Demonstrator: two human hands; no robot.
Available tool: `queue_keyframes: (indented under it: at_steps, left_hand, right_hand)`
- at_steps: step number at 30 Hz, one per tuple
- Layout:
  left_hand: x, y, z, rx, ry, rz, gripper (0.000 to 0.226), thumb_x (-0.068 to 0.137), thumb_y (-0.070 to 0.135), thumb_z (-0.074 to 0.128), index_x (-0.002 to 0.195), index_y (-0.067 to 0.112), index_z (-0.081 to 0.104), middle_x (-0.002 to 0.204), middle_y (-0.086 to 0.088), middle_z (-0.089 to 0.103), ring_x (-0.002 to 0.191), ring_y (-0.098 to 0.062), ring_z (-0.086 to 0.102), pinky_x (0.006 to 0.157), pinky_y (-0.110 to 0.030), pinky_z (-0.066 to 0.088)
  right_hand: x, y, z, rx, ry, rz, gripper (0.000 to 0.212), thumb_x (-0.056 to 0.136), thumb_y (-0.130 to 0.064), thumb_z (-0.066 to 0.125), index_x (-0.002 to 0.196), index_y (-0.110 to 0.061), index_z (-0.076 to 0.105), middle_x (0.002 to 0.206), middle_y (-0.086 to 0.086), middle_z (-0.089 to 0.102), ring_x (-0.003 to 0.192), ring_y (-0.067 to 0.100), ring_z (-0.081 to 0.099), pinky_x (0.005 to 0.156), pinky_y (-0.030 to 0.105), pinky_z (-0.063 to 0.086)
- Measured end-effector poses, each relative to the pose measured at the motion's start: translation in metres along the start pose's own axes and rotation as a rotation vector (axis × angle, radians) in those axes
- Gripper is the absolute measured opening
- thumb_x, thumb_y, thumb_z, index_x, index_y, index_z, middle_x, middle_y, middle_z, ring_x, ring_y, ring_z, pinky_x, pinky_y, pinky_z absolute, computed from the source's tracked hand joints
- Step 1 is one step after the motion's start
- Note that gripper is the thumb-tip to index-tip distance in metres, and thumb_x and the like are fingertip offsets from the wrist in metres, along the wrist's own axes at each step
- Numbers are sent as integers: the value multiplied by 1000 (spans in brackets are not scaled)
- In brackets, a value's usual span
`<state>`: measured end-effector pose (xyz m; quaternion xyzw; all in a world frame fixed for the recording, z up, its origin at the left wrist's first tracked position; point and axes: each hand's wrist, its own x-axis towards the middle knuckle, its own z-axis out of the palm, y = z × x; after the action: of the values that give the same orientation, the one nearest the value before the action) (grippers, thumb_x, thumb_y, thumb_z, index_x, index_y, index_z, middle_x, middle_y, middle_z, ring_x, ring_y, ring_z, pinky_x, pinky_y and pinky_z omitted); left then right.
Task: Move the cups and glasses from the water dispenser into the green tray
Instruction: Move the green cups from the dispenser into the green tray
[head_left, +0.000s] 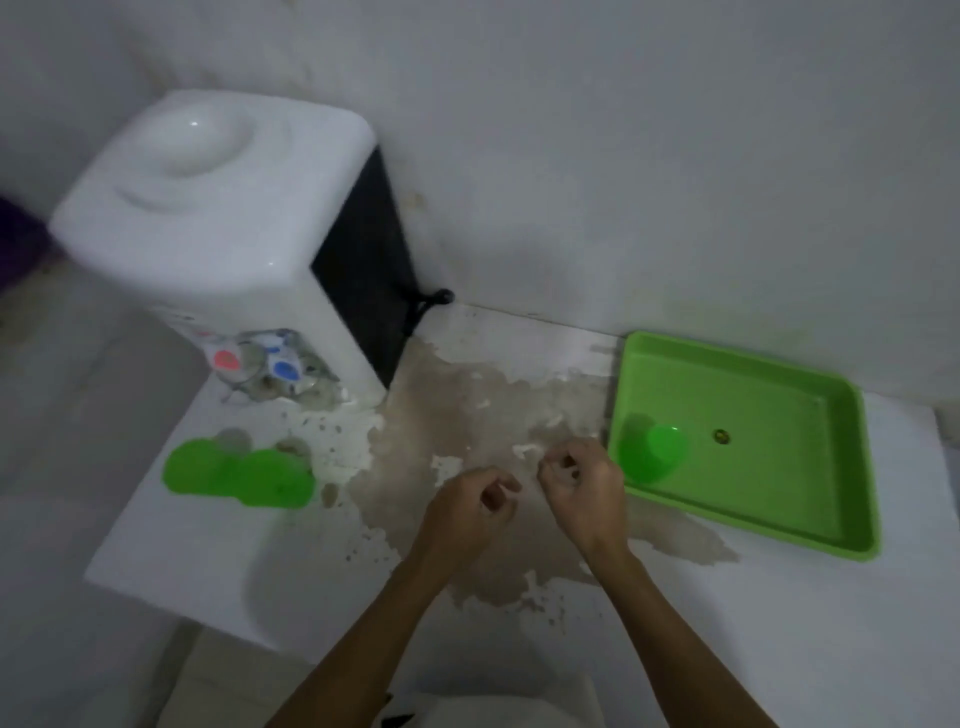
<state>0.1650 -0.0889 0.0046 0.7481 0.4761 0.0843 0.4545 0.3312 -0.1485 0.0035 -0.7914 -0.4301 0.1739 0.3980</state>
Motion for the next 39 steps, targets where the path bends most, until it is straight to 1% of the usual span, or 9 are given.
queue_keyframes:
  at_steps: [8, 12, 16, 21, 27, 32, 35, 37, 39]
  left_hand:
    - [-57, -87, -105, 176, 409, -93, 14, 82, 19, 70, 91, 29, 66, 83, 14, 47, 76, -6, 50, 64, -24, 43]
    - [-63, -128, -141, 324, 566, -59, 30, 77, 22, 69, 107, 23, 67, 106, -2, 56, 103, -24, 58, 81, -39, 53]
    - [-57, -157, -166, 405, 453, -128, 69, 71, 23, 76, 136, 20, 54, 143, -15, 44, 134, -37, 44, 106, -46, 47]
    - [-55, -176, -174, 362, 310, -170, 83, 81, 21, 75, 154, 23, 35, 163, -15, 21, 150, -32, 24, 105, -42, 46]
    - [-49, -173, -178, 343, 342, -127, 73, 84, 22, 73, 150, 24, 41, 151, -9, 36, 139, -30, 38, 95, -47, 54]
    - [-40, -145, -169, 146, 305, -130, 82, 75, 34, 81, 147, 34, 43, 133, -1, 39, 123, -22, 50, 90, -39, 54]
    - [-32, -114, -154, 0, 272, -107, 81, 73, 34, 84, 144, 37, 46, 122, 2, 38, 112, -18, 53, 88, -28, 50]
    - [-27, -87, -138, -72, 238, -72, 75, 71, 34, 84, 138, 38, 49, 121, 2, 39, 108, -17, 56, 86, -26, 50]
    - [-26, -67, -124, -111, 226, -64, 70, 69, 36, 85, 129, 36, 49, 122, 2, 40, 105, -14, 54, 83, -23, 49]
  right_hand:
    - [-22, -76, 122, 56, -308, 41, 8, 76, -17, 72, 73, -24, 69, 77, -4, 68, 69, 10, 65, 66, 36, 57]
    - [-24, -108, 164, 71, -369, 15, 6, 74, -13, 74, 73, -19, 71, 74, -5, 69, 68, 12, 66, 68, 35, 58]
    - [-26, -125, 190, 57, -411, -21, 5, 77, -14, 74, 76, -18, 72, 76, -3, 70, 70, 12, 66, 67, 34, 58]
    - [-28, -133, 203, 37, -438, -27, 7, 81, -15, 72, 78, -22, 71, 80, -4, 70, 70, 9, 65, 66, 31, 58]
    - [-33, -130, 199, 81, -422, 42, 16, 81, -11, 71, 73, -25, 69, 77, -3, 71, 69, 8, 65, 65, 25, 54]
    - [-36, -119, 179, 179, -365, 151, 19, 83, -4, 70, 72, -20, 68, 71, -7, 68, 64, -2, 61, 64, 11, 46]
    - [-35, -106, 164, 339, -272, 338, 13, 88, -10, 69, 79, -19, 67, 78, 1, 69, 69, 1, 64, 68, 20, 52]
    - [-35, -94, 146, 421, -241, 514, 4, 92, -23, 65, 90, -20, 65, 90, 7, 71, 80, 20, 69, 74, 38, 58]
    - [-34, -89, 131, 535, -252, 679, 17, 96, -32, 60, 103, -16, 62, 102, 12, 69, 82, 27, 69, 71, 42, 57]
